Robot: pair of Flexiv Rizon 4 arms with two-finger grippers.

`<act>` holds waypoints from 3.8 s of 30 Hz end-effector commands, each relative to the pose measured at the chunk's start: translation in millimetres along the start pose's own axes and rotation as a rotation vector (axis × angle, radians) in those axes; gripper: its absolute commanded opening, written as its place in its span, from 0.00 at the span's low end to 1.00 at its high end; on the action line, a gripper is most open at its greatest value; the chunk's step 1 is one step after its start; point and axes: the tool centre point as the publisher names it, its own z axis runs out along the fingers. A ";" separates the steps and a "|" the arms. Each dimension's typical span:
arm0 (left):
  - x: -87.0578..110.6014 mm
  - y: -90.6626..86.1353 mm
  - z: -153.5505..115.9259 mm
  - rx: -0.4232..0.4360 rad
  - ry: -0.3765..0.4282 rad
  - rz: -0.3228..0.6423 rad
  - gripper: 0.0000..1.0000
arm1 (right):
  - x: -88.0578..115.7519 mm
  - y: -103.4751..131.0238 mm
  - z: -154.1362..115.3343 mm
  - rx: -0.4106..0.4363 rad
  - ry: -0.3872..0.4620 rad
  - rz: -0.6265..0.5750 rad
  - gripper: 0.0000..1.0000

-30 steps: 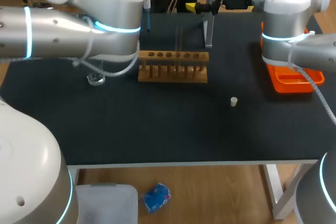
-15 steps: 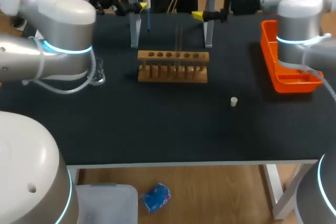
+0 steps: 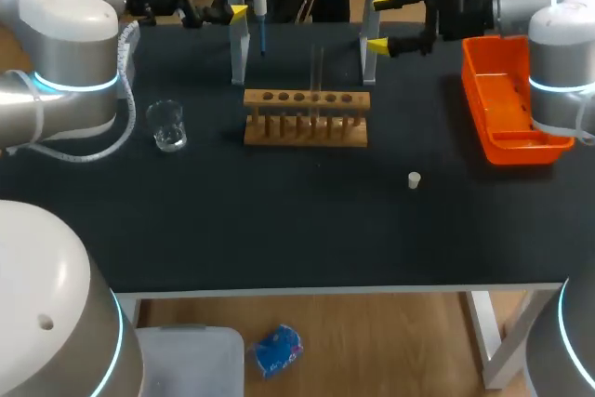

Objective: Invert the test tube, pick up the pipette, mount the tip to pipette, aspirate from beaker and dispense into the tube, eject the tip, return the pipette, and cap with the stopper.

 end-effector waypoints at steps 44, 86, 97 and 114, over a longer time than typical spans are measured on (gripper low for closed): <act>98.8 30.0 23.6 -0.070 0.211 -0.014 1.00 | 127.7 -122.2 -50.1 0.014 0.050 0.138 1.00; 100.2 29.8 27.5 -0.077 0.210 -0.021 1.00 | 160.6 -165.2 -63.3 0.147 -0.050 0.255 1.00; 100.2 29.8 27.5 -0.077 0.210 -0.021 1.00 | 178.9 -188.8 -63.3 0.165 -0.062 0.283 0.98; 100.2 29.8 27.5 -0.077 0.210 -0.021 1.00 | 176.8 -206.9 -44.7 0.190 -0.045 0.298 0.71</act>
